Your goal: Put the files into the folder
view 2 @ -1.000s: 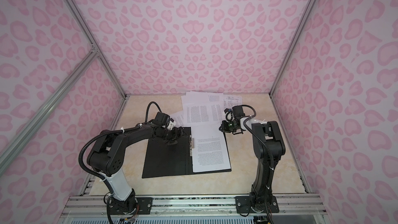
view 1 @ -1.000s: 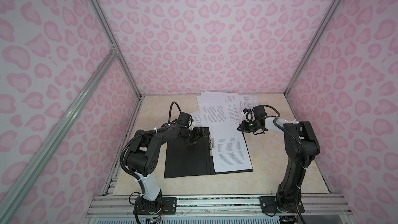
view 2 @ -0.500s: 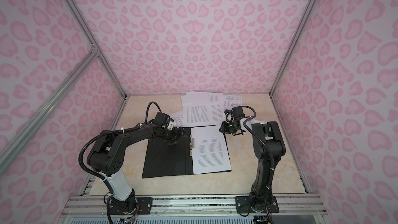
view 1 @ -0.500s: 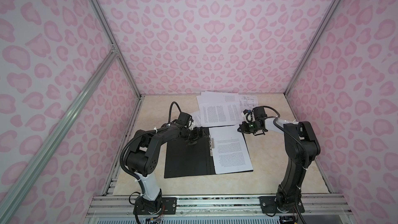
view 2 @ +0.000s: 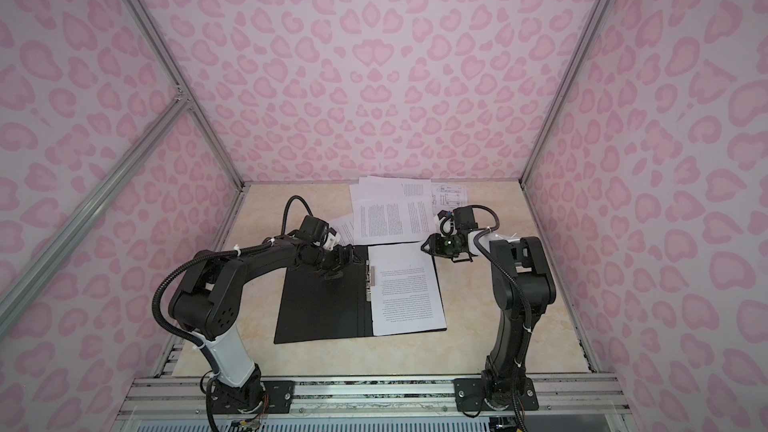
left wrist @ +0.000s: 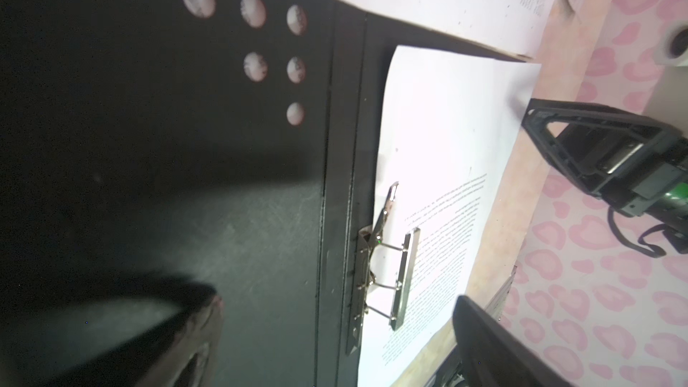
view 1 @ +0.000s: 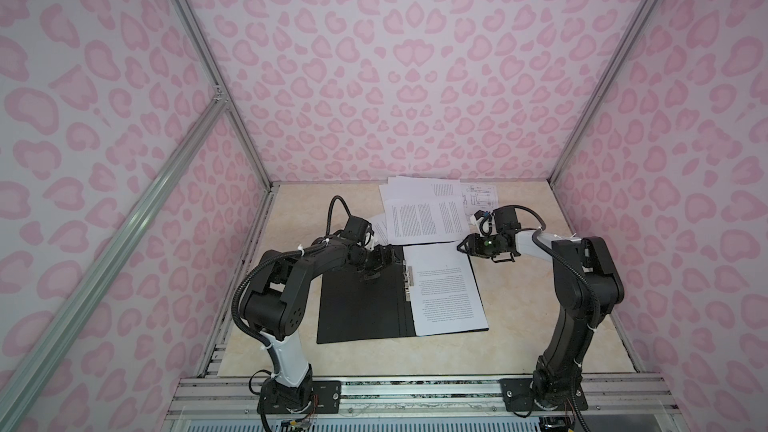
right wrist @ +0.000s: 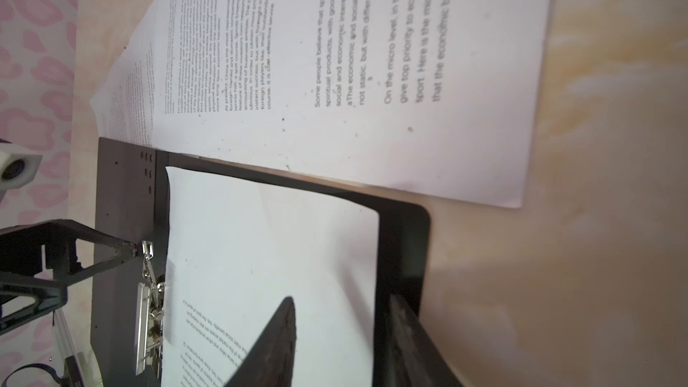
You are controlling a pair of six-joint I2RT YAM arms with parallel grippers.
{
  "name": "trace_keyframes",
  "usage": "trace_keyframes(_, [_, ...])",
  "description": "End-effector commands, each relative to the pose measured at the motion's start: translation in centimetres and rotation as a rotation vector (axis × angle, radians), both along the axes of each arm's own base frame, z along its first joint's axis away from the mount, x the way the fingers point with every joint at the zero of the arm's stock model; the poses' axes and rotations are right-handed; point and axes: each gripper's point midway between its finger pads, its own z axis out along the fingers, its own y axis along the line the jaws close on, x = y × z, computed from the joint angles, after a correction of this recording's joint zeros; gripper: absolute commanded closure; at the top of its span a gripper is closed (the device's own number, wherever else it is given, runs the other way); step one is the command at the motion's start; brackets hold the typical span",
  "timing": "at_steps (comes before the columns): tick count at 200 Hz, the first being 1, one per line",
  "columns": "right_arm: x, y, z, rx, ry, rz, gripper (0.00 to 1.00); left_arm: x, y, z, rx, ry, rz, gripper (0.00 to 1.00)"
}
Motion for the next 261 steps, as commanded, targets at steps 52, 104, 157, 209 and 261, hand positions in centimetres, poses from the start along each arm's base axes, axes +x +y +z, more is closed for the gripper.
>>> trace_keyframes(52, [0.7, -3.1, 0.0, 0.042, -0.013, -0.174, 0.36, 2.3, 3.8, 10.8, 0.119, -0.217, 0.083, 0.02])
trace_keyframes(104, [1.7, -5.4, -0.7, 0.065, 0.053, -0.391, 0.29, 6.4, 4.0, 12.6, -0.003, -0.237, 0.101, 0.02])
trace_keyframes(157, [4.4, -4.4, -1.3, 0.135, 0.103, -0.454, 0.30, 11.1, -3.3, 9.0, -0.068, -0.184, -0.031, 0.02])
trace_keyframes(209, [4.8, -3.8, -1.8, 0.069, 0.154, -0.456, 0.31, 14.1, -6.3, 4.4, -0.089, -0.131, -0.059, 0.02])
trace_keyframes(261, [6.1, -2.7, -2.5, 0.011, 0.189, -0.380, 0.31, 15.2, -6.4, 1.1, -0.070, -0.092, -0.055, 0.02])
